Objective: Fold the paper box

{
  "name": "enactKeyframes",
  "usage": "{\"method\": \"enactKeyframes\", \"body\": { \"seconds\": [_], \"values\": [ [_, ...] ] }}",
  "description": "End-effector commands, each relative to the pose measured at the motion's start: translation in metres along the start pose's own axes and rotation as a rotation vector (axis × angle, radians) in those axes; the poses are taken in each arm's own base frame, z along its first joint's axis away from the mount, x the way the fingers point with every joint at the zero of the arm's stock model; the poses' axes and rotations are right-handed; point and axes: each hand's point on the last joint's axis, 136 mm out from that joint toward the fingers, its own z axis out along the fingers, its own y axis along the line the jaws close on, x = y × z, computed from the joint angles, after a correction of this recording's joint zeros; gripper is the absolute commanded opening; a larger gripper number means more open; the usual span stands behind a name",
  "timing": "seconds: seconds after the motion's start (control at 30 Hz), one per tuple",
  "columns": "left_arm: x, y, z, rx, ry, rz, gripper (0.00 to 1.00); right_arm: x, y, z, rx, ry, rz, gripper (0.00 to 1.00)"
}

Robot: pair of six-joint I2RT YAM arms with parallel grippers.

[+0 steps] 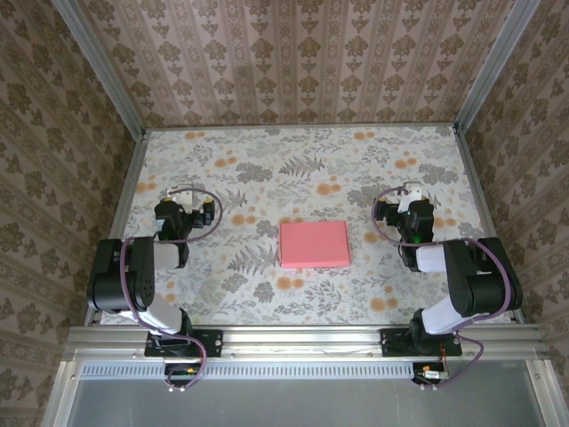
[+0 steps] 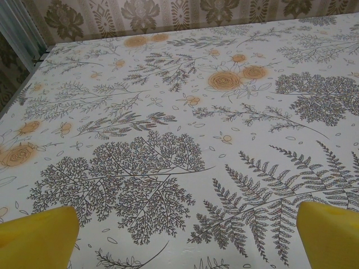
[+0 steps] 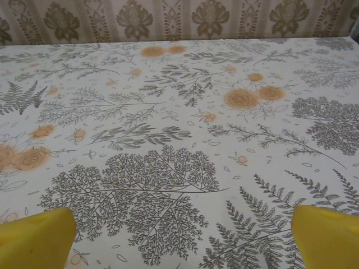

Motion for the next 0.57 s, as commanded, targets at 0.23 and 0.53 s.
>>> {"method": "enactKeyframes", "body": {
  "seconds": [0.23,0.53],
  "values": [
    [-0.006,0.003,-0.001,-0.011,-0.024,0.010,1.00,-0.004,0.002,0.008,0.002,0.024,-0.003,1.00],
    [-0.005,0.007,0.000,-0.032,-0.016,0.004,1.00,-0.005,0.002,0.008,0.001,0.020,-0.004,1.00]
  ]
}}
